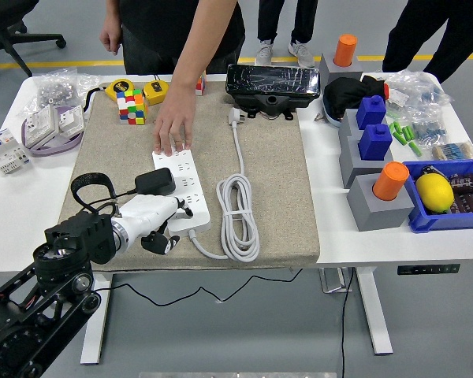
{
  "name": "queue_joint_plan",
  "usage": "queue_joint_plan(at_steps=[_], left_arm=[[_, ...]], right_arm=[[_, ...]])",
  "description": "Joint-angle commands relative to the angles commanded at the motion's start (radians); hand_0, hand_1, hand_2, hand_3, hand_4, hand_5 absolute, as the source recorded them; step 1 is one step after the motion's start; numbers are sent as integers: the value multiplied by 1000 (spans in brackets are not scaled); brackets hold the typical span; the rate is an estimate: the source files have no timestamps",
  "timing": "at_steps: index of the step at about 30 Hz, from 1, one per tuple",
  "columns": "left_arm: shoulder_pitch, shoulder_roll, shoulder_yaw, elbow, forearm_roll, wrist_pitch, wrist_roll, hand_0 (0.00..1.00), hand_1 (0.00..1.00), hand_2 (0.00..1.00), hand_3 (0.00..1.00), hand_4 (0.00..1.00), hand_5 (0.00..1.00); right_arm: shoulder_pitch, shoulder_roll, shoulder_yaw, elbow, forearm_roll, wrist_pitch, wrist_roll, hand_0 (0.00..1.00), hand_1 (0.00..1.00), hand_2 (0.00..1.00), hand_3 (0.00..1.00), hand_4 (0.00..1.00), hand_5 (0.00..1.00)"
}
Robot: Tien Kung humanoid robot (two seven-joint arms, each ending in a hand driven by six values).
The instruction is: Pick up the plug,place it near the board,insert it into the board,press the button
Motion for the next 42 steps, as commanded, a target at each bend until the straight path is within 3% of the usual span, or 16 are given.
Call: queue_joint_plan(at_steps=[16,25,29,36,42], left_arm=[[-4,-4,-2,28,10,9,-11,194,2,116,780,583,2],[-8,-9,-5,78,20,60,-47,195,2,116,774,577,2],[-7,-8,-2,87,23,49,-43,194,2,114,771,559,2],[-4,-8,-1,80,24,36,-36,194,2,115,771,564,2],[-8,-3,-25,12,24,39,-36,195,2,116,756,572,2]], right_arm=[[1,-1,-1,0,1,0,-3,783,693,709,755,998,995],[6,-1,-3,0,4,0,-3,782,693,709,755,998,994],[6,-2,-1,0,3,0,-4,783,693,709,755,998,994],[5,-2,1,0,3,0,-2,782,693,709,755,998,995],[6,-2,2,0,1,0,-1,782,693,709,755,998,996]])
